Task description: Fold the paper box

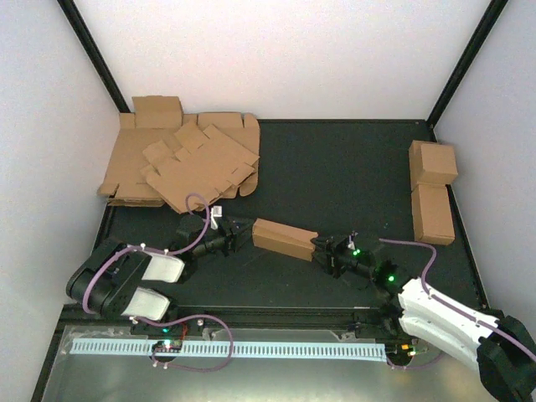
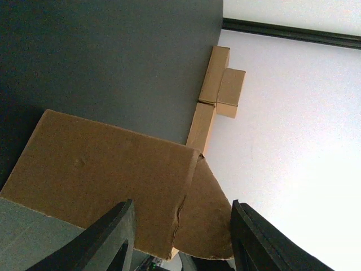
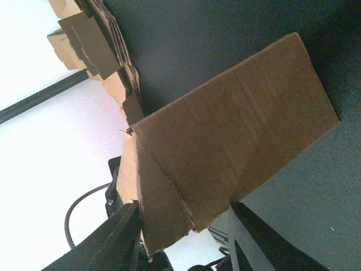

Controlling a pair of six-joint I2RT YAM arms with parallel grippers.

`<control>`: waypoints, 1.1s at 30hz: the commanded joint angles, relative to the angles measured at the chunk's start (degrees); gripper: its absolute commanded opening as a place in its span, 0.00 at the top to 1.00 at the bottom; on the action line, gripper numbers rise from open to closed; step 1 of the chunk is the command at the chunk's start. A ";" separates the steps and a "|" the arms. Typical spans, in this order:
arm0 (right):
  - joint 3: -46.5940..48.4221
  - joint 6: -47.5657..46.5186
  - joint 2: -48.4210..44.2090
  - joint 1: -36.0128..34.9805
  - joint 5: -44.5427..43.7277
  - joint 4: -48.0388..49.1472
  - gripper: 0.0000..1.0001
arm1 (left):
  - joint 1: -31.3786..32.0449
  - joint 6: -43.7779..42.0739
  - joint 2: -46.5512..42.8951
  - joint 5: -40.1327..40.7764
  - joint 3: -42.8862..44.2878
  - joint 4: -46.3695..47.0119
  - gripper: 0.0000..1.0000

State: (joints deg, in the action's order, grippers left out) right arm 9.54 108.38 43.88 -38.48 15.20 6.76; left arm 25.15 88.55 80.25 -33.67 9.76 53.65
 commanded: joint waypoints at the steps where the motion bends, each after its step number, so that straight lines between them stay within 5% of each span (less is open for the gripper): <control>1: -1.07 0.32 1.20 0.21 -0.64 0.61 0.53 | 0.84 -0.05 0.95 -1.27 0.61 2.32 0.50; 5: -0.56 -0.32 1.16 0.16 -0.51 -0.03 0.52 | 0.83 0.10 -0.04 -1.42 1.02 2.49 0.20; 7: -0.32 -0.60 1.00 0.23 -0.48 -0.38 0.52 | 0.73 0.13 -0.98 -1.00 1.20 2.22 0.14; 13: 0.10 -1.30 1.01 0.16 -0.36 -0.82 0.52 | 0.82 -0.92 -1.41 -3.09 4.46 -0.28 0.13; 19: 0.43 -1.67 1.68 0.18 -0.20 -0.59 0.52 | 1.11 -0.87 -0.23 -2.60 3.88 -1.07 0.28; 28: 1.67 -3.08 1.23 0.19 -0.88 -3.57 0.53 | 1.44 -3.30 0.46 -3.26 3.57 -4.24 0.12; 33: 2.66 -4.15 0.01 0.25 -2.01 -5.28 0.53 | 1.48 -4.77 -2.22 -2.83 3.75 -5.99 0.16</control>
State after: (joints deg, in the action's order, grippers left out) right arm 10.70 105.62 44.69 -38.37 14.81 5.02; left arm 25.71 85.45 80.18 -34.30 12.88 48.88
